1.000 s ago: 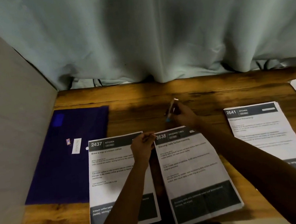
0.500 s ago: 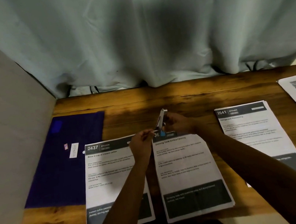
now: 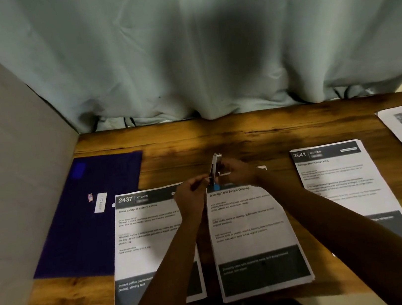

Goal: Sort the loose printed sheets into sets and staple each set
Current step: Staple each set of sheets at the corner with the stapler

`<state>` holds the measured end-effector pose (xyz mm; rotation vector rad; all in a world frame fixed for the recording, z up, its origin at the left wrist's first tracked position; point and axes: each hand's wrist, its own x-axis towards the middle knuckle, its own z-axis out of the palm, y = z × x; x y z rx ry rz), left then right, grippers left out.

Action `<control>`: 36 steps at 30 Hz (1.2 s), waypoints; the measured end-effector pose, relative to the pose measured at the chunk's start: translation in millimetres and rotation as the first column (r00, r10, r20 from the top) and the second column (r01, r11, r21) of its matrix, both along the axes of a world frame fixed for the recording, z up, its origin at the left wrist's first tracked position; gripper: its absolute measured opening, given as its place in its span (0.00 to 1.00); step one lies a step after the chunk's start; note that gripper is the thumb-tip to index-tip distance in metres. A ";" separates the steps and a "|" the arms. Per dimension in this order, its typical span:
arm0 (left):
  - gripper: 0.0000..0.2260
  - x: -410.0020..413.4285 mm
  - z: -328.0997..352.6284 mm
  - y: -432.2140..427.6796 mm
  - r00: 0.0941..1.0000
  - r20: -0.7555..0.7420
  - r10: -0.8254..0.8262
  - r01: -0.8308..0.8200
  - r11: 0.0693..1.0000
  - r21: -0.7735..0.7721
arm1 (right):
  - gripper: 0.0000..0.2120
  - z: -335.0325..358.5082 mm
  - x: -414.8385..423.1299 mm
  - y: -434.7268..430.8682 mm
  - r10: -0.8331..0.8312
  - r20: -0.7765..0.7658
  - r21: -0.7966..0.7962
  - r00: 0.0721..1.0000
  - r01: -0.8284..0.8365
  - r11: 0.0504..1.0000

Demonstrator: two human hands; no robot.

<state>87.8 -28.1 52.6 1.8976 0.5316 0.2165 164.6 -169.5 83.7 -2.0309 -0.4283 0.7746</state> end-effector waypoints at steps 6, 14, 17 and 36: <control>0.09 -3.9 0.1 0.4 0.996 -0.035 -0.079 0.079 0.997 -0.002 | 0.19 -0.5 -3.3 2.0 -0.027 0.023 -0.010 0.999 0.027 1.000; 0.07 -6.8 -2.8 -5.5 0.980 -0.050 -0.195 0.200 0.967 0.154 | 0.17 -6.7 -5.0 1.4 -0.027 0.138 -0.106 0.990 0.041 0.993; 0.07 -3.9 -4.0 -7.8 0.979 -0.058 -0.196 0.203 0.962 0.181 | 0.19 -10.1 -4.6 1.9 -0.017 0.171 -0.125 0.985 0.039 0.991; 0.14 7.6 -46.1 4.9 0.959 -0.271 -0.084 0.005 0.960 -0.282 | 0.18 -7.2 63.2 -36.7 0.065 0.459 -0.477 0.886 0.184 0.859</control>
